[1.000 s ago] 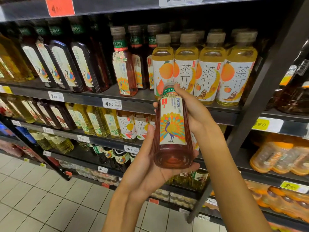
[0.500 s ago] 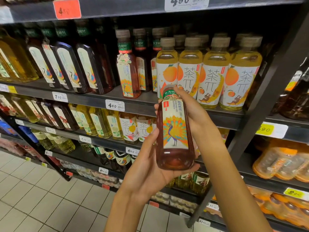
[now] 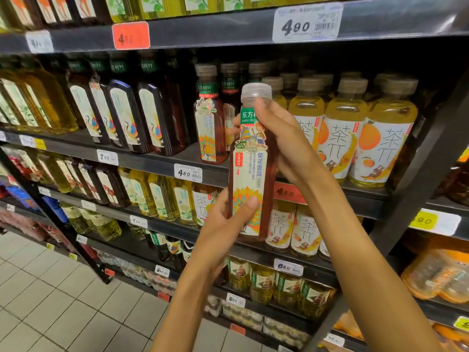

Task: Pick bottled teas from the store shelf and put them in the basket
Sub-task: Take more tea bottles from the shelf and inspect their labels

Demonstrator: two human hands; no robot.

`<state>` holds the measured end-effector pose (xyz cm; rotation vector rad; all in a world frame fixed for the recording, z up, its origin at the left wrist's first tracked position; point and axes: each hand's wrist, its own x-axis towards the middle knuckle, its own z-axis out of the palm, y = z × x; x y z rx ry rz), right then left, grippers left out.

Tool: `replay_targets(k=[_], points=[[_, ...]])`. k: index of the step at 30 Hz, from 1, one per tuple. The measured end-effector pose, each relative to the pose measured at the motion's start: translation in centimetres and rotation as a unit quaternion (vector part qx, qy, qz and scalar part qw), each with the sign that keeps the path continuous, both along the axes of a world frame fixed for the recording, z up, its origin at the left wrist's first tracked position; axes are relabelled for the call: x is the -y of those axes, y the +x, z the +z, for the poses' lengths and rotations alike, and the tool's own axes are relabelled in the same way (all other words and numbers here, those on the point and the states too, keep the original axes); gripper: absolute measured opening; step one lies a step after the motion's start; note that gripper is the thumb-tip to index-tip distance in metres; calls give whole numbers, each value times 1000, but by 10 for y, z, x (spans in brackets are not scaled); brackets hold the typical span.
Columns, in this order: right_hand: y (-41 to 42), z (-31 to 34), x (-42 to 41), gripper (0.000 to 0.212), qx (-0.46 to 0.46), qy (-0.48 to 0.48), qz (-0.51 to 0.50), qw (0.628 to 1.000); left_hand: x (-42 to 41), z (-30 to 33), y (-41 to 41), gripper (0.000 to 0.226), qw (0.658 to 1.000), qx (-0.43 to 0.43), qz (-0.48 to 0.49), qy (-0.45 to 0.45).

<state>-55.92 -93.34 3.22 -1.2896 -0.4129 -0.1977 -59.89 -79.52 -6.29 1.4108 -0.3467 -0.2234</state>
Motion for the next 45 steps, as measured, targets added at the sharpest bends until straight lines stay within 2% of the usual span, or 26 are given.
replay_targets(k=[3, 9, 12, 16, 21, 25, 27, 30, 34, 35, 37, 42, 45], points=[[9, 11, -5, 19, 19, -55, -43, 997, -1, 9, 25, 53, 996, 66, 31, 59], [27, 22, -5, 36, 36, -135, -121, 983, 6, 6, 76, 39, 983, 134, 90, 92], [33, 22, -5, 44, 74, -178, -143, 971, 10, -1, 95, 51, 973, 151, 125, 122], [42, 24, -7, 47, 109, -196, -154, 962, 22, -5, 106, 70, 970, 158, 169, 78], [54, 22, -8, 49, 136, -230, -206, 941, 34, -8, 115, 58, 948, 167, 260, 69], [64, 18, -5, 47, 143, -286, -239, 917, 39, -12, 120, 59, 940, 171, 286, 72], [69, 17, -3, 47, 150, -325, -269, 894, 41, -13, 121, 59, 936, 179, 296, 70], [78, 17, -3, 48, 179, -386, -355, 833, 44, -15, 122, 60, 930, 177, 313, 76], [91, 19, -4, 46, 193, -509, -472, 693, 48, -15, 124, 68, 916, 179, 342, 112], [94, 20, -2, 47, 188, -527, -483, 673, 50, -14, 125, 70, 912, 183, 346, 123], [99, 22, 3, 49, 178, -545, -474, 668, 52, -10, 127, 73, 906, 188, 352, 139], [108, 27, 12, 44, 132, -561, -444, 686, 62, -15, 124, 70, 900, 195, 372, 114], [114, 27, 12, 46, 109, -561, -447, 688, 64, -26, 124, 66, 884, 225, 378, 157]])
